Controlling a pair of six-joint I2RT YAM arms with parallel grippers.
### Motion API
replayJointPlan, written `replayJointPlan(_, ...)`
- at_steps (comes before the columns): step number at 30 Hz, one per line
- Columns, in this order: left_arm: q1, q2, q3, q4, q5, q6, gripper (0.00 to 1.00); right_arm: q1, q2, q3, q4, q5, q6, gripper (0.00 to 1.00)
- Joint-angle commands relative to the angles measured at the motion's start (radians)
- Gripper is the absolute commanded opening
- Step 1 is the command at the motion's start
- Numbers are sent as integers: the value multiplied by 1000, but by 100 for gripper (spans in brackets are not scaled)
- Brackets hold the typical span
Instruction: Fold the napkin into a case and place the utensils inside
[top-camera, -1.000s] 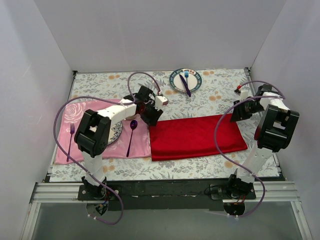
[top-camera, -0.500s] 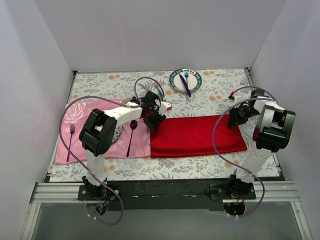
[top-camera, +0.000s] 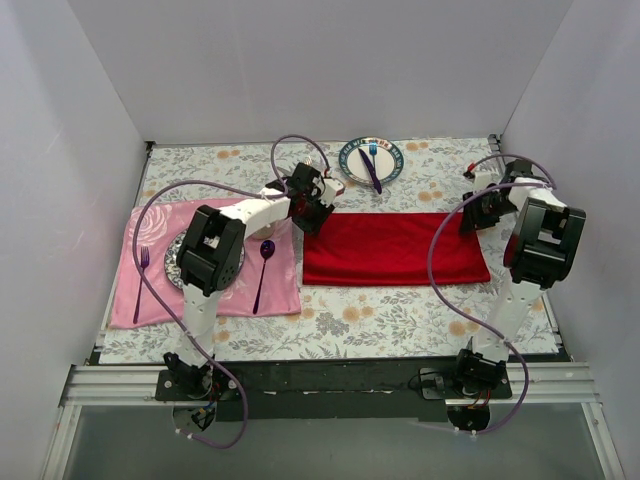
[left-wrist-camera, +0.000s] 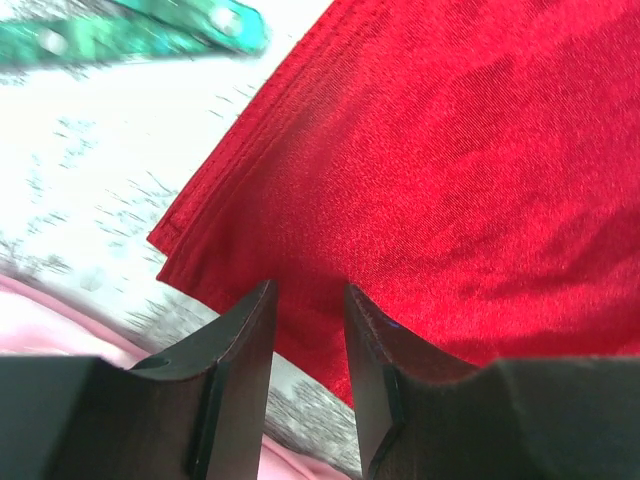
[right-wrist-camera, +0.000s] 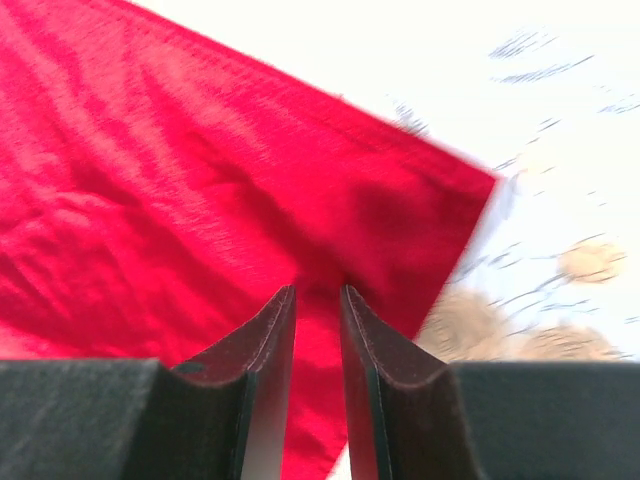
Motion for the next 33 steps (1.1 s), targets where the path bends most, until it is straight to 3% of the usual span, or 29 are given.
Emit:
replayJointPlan(1,18,28,80,-29,5,7,34,-2,20,92,2,8,29,33)
replayJointPlan(7,16,-111,134,-53,160,-55,47,-4,-63,220,-116,-116,55,42)
replayJointPlan(10,19,-226,143,-54,203,-82,68,-2,-211,252,-144,-240,83,54)
replayJointPlan(11,18,-262,140,-47,208,-94,76,-4,-244,257,-150,-264,94,69)
replayJointPlan(12,18,-324,134,-46,224,-103,98,-4,-278,263,-147,-305,106,76)
replayJointPlan(14,21,-392,119,-37,295,-134,98,-2,-368,267,-143,-356,137,99)
replayJointPlan(15,19,-423,79,-15,310,-147,98,-4,-399,245,-129,-398,149,99)
replayJointPlan(16,18,-478,59,3,318,-219,98,-2,-460,202,-10,-405,292,99)
replayJointPlan(19,18,-567,-68,107,379,-287,98,-4,-533,79,138,-379,488,99)
replayJointPlan(21,19,-587,-110,161,422,-390,98,-5,-525,62,83,-475,493,99)
replayJointPlan(24,19,-578,-159,178,700,-475,98,12,-467,31,-99,-705,434,99)
replayJointPlan(27,-17,-579,-278,305,722,-699,98,67,-454,-77,-235,-742,335,99)
replayJointPlan(33,-156,-540,-459,472,631,-857,98,169,-597,-517,102,-729,564,99)
